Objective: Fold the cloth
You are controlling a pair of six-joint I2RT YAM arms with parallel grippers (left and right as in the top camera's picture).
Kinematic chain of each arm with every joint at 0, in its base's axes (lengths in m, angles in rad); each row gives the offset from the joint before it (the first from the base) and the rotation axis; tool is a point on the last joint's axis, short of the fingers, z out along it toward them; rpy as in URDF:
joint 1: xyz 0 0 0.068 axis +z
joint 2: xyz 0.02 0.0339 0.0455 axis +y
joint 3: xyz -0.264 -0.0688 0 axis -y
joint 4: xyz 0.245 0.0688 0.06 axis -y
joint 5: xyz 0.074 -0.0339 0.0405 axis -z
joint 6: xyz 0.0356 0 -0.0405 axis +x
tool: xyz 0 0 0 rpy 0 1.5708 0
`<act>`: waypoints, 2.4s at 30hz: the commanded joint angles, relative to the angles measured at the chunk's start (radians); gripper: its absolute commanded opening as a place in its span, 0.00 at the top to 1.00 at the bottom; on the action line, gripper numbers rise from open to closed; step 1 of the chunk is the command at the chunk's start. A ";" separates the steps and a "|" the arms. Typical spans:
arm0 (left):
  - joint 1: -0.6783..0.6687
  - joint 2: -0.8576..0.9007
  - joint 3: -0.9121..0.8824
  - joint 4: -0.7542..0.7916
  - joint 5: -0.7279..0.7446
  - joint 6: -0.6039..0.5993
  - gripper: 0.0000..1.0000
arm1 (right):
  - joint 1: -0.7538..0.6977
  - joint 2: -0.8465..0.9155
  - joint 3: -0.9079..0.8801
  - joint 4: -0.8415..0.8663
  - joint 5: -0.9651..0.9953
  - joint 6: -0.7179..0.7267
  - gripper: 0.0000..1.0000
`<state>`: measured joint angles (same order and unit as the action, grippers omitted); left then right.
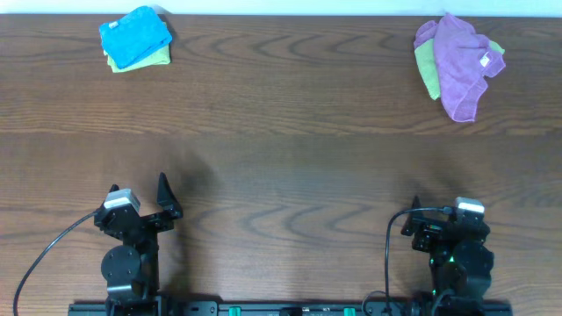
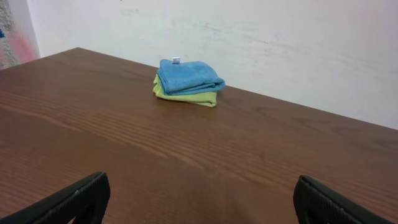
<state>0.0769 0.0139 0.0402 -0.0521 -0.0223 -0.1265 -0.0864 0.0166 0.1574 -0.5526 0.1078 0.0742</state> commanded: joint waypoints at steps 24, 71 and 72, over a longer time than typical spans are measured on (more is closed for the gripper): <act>0.003 -0.010 -0.035 -0.022 -0.003 0.018 0.05 | 0.008 -0.011 -0.010 0.000 -0.008 -0.012 0.01; 0.003 -0.010 -0.035 -0.022 -0.003 0.018 0.04 | 0.008 -0.011 -0.010 0.213 -0.015 0.023 0.01; 0.003 -0.010 -0.035 -0.022 -0.003 0.018 0.04 | 0.008 -0.011 -0.010 0.290 -0.013 0.047 0.01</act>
<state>0.0769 0.0135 0.0402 -0.0521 -0.0223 -0.1265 -0.0864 0.0166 0.1486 -0.3538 0.1036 0.0795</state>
